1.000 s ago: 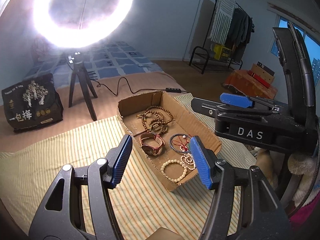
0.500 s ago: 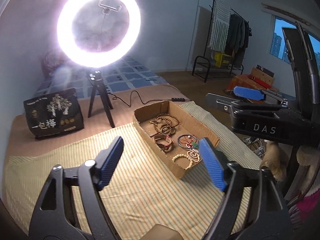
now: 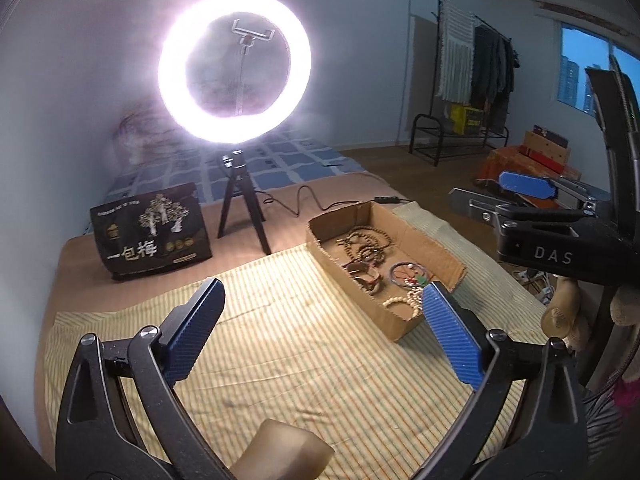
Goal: Organize jewelry
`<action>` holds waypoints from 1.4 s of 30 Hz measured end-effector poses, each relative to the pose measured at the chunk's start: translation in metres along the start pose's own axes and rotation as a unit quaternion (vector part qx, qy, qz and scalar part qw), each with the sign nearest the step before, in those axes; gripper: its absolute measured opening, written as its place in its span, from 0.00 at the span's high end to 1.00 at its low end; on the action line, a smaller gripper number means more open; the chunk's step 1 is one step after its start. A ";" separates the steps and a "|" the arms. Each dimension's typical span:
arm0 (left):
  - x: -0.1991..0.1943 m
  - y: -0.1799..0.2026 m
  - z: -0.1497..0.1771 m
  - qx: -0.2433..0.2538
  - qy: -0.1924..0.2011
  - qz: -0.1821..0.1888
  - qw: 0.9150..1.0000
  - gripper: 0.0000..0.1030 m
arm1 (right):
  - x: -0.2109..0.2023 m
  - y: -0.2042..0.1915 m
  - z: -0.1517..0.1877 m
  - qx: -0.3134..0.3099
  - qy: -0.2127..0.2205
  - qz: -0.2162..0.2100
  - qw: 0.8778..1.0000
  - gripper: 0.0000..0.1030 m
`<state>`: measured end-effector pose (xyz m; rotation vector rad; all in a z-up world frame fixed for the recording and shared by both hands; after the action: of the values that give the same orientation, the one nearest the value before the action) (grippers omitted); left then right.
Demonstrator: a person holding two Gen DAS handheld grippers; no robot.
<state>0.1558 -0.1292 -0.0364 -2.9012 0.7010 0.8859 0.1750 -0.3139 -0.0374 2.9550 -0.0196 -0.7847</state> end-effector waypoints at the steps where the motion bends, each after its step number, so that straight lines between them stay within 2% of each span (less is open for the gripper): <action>1: 0.000 -0.002 0.001 -0.003 -0.001 -0.006 1.000 0.02 | 0.001 -0.001 0.000 0.000 0.000 0.000 1.000 0.20; 4: 0.000 -0.009 0.002 -0.009 -0.005 -0.019 1.000 0.02 | 0.001 -0.002 0.001 0.001 0.000 0.001 1.000 0.20; 11: -0.002 -0.013 0.004 -0.015 -0.003 -0.023 1.000 0.01 | 0.004 -0.002 0.001 0.003 -0.001 0.003 1.000 0.20; 42: -0.003 -0.009 -0.001 -0.015 0.001 -0.020 1.000 0.01 | 0.005 -0.001 0.004 0.000 -0.005 0.006 1.000 0.20</action>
<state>0.1580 -0.1199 -0.0345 -2.9322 0.6320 0.8967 0.1772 -0.3129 -0.0435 2.9486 -0.0388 -0.7967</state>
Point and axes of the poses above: each gripper's, at about its wrist camera, not at the fingertips, and x roughly the way its jaws point, y to its right, z to its underside, the point moved 9 cm from there along x, roughly the way its jaws point, and after that the axes turned 5 degrees about z, right-handed, at the moved point
